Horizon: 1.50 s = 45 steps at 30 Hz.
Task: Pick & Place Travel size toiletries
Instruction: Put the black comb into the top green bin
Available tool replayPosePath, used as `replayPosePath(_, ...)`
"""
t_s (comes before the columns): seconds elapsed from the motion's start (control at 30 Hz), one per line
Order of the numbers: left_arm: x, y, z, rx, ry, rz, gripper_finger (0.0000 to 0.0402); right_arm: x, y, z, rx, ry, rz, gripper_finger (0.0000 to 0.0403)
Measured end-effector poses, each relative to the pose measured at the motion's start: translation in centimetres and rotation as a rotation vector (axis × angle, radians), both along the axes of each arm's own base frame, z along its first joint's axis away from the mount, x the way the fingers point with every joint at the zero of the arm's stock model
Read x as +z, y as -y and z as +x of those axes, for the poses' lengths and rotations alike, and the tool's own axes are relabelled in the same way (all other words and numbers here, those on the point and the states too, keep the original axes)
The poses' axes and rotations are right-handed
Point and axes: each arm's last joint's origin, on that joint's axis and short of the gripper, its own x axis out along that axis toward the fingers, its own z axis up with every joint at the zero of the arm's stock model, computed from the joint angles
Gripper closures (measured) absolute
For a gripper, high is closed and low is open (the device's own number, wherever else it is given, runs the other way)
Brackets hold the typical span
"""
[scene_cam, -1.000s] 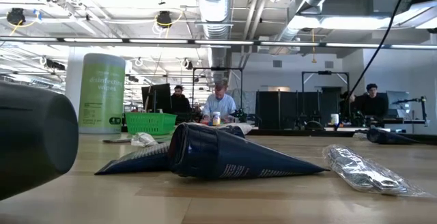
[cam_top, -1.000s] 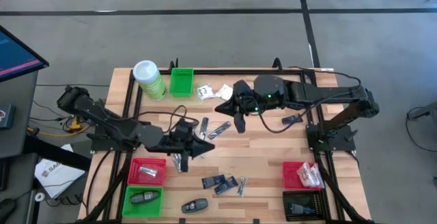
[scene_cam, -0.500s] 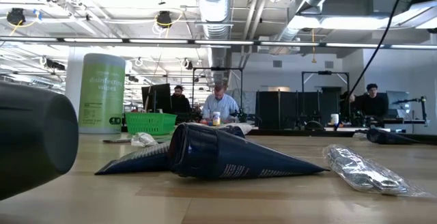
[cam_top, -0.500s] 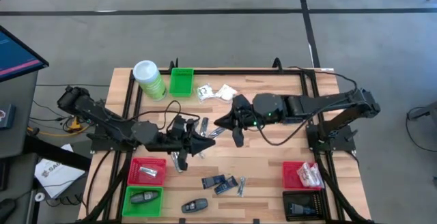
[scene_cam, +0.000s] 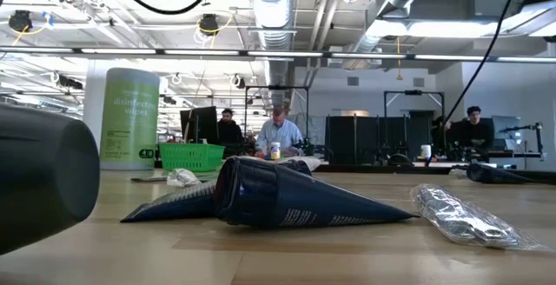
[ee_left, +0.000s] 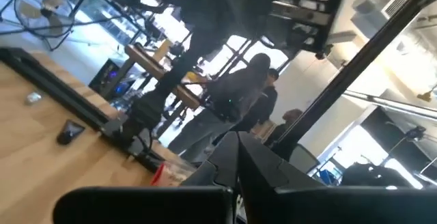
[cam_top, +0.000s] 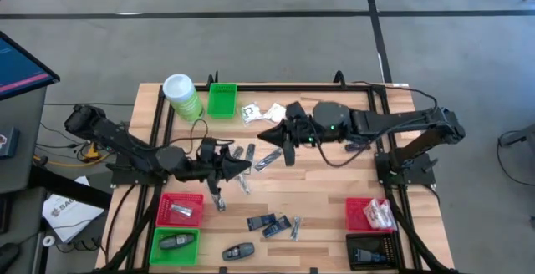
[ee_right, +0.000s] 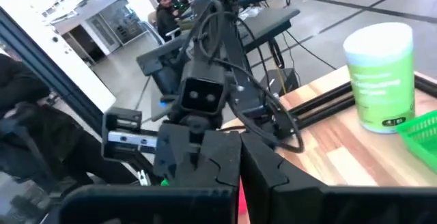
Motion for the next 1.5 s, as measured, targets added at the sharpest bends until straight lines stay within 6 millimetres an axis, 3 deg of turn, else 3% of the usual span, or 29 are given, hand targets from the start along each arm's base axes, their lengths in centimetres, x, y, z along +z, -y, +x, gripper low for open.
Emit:
replayPosePath(0.23,0.7,-1.0,-1.9,0.055,-0.084,0.049,0.0401,0.1,2.8,0.1,0.035,0.000,0.047,0.0403)
replayPosePath(0.57,-1.1,-1.9,-2.8,0.140,-0.315,0.078,0.0401,-0.3,6.9,-0.3,0.181,-0.035,0.065,0.0403)
replayPosePath(1.03,-3.8,-3.9,-0.5,0.222,-0.425,-0.105,0.0401,-1.9,11.5,-1.9,0.253,-0.167,-0.048,0.0403)
replayPosePath(1.3,-6.4,-4.9,1.6,0.236,-0.528,-0.191,0.0401,-3.3,11.8,-2.7,0.298,-0.299,-0.152,0.0403)
replayPosePath(1.5,-7.1,-5.8,4.1,0.206,-0.674,-0.175,0.0401,-3.8,11.9,-3.1,0.323,-0.345,-0.195,0.0403)
